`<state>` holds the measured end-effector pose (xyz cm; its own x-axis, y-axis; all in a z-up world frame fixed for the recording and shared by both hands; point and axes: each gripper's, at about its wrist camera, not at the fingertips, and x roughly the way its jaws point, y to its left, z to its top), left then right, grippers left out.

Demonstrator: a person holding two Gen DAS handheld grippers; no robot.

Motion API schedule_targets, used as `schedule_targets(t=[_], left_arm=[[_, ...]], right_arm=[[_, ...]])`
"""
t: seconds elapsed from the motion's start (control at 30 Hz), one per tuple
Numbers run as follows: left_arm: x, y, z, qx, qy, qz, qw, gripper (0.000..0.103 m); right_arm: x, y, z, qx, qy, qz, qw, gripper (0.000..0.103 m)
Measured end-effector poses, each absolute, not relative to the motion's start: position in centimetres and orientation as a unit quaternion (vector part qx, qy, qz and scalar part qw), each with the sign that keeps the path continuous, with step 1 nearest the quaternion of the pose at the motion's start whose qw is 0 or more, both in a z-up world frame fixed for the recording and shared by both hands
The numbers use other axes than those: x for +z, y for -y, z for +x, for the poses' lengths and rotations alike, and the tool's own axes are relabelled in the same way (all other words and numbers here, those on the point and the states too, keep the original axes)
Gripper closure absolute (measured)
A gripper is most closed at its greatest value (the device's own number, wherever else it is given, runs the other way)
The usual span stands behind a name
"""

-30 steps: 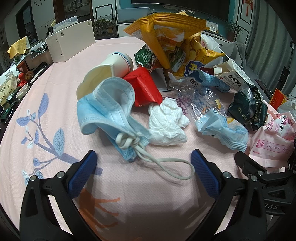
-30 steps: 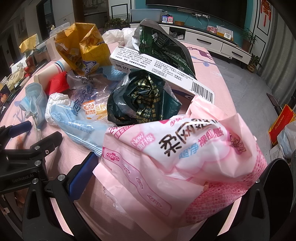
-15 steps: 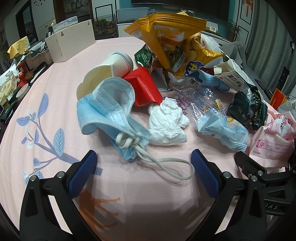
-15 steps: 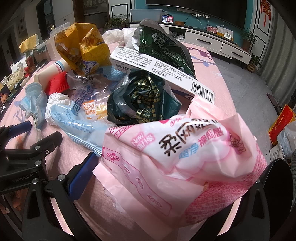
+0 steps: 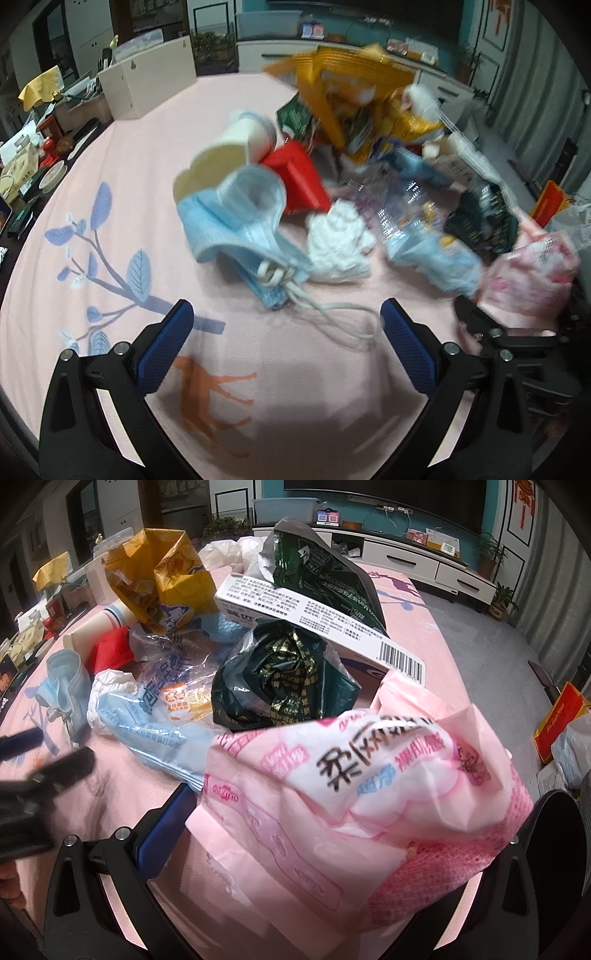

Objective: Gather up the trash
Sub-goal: 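Grasp the white paper cup with the left tool while the right tool grasps the yellow chip bag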

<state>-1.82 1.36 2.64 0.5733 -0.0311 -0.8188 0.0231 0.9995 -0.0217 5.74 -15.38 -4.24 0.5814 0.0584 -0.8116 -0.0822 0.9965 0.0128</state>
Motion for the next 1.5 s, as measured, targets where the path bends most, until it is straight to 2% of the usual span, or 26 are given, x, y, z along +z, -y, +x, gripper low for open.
schedule_targets(t=[0.1,0.57,0.93,0.97,1.1,1.17,1.3,1.5], left_arm=[[4.3,-1.9,-2.5,-0.03,-0.441,-0.019,0.897,0.003],[8.0,-6.5,-2.8,-0.04,-0.393,-0.122,0.91,0.003],[8.4,-9.5,-2.7,-0.033,-0.382,-0.17,0.908,0.003],[8.3,-9.9,-2.6,-0.032,-0.382,-0.178,0.906,0.003],[8.2,-10.8,-2.3,-0.019,-0.381,-0.179,0.907,0.003],[8.3,-11.1,-2.0,-0.013,-0.381,-0.175,0.908,0.003],[8.5,-11.8,0.2,-0.021,-0.379,-0.18,0.908,0.004],[7.2,-10.8,7.0,-0.058,-0.421,-0.163,0.891,0.004]], right_arm=[[-3.7,15.3,4.9,0.058,-0.475,-0.004,0.878,0.002],[3.4,17.5,0.7,0.087,-0.38,0.072,0.918,0.002],[6.1,17.1,-1.3,0.082,-0.326,0.079,0.938,0.011],[6.2,17.2,-1.2,0.078,-0.325,0.079,0.939,0.015],[6.3,17.9,-1.0,0.07,-0.326,0.098,0.938,0.02],[6.4,18.2,-0.9,0.062,-0.325,0.104,0.938,0.026],[7.2,18.2,0.5,0.069,-0.338,0.123,0.93,0.028],[8.7,13.1,7.3,0.104,-0.384,0.067,0.915,0.028]])
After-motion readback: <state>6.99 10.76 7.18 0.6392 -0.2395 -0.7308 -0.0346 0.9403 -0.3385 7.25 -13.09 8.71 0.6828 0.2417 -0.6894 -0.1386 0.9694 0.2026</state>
